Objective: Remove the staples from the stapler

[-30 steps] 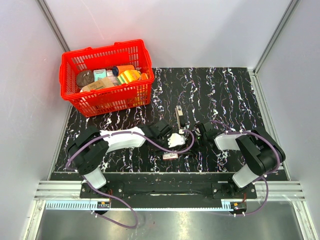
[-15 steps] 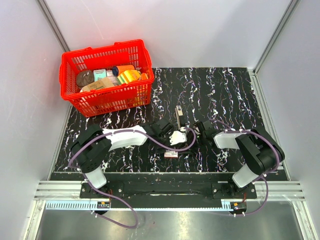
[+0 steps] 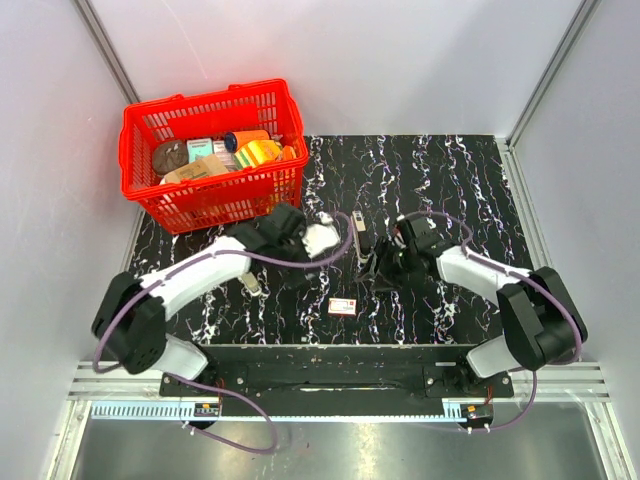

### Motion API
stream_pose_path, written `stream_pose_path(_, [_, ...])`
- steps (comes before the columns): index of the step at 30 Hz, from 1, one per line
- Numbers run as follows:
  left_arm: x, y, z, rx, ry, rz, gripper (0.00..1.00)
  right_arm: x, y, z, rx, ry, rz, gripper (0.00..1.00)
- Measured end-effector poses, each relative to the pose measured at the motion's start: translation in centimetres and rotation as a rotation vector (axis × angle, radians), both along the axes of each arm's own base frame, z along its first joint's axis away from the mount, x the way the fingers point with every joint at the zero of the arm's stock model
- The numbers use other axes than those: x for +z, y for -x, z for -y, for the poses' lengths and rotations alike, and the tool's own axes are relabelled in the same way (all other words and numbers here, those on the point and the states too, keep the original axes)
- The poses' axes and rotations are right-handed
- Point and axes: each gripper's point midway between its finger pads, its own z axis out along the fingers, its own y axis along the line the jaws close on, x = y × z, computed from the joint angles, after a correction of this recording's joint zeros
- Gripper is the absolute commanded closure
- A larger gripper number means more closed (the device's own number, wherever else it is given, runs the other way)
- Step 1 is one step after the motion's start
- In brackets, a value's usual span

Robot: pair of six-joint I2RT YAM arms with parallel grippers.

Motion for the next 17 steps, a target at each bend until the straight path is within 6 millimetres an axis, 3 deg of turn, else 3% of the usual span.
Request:
stream_pose_path(5, [6.5, -3.7, -5.0, 0.183, 0.099, 0.102, 0.01, 3.8, -3.5, 0.8, 0.002, 0.066, 0.121, 0.01])
stream_pose_path(7, [9.1, -4.3, -6.7, 0.24, 0.143, 0.164, 0.01, 5.4, -4.7, 1.0, 0.006, 0.094, 0.173, 0.0])
stream_pose_path(11, [13.1, -3.5, -10.0, 0.347, 0.212, 0.28, 0.01, 8.6, -6.4, 1.4, 0.014, 0.125, 0.288, 0.01])
stream_pose_path(13, [14.1, -2.7, -12.4, 0.424, 0.233, 0.332, 0.01, 9.8, -6.6, 1.7, 0.012, 0.135, 0.329, 0.01])
stream_pose_path(17, [13.7, -1.6, -17.8, 0.62, 0.232, 0.38, 0.01, 11.0, -6.7, 2.3, 0.013, 0.164, 0.372, 0.01])
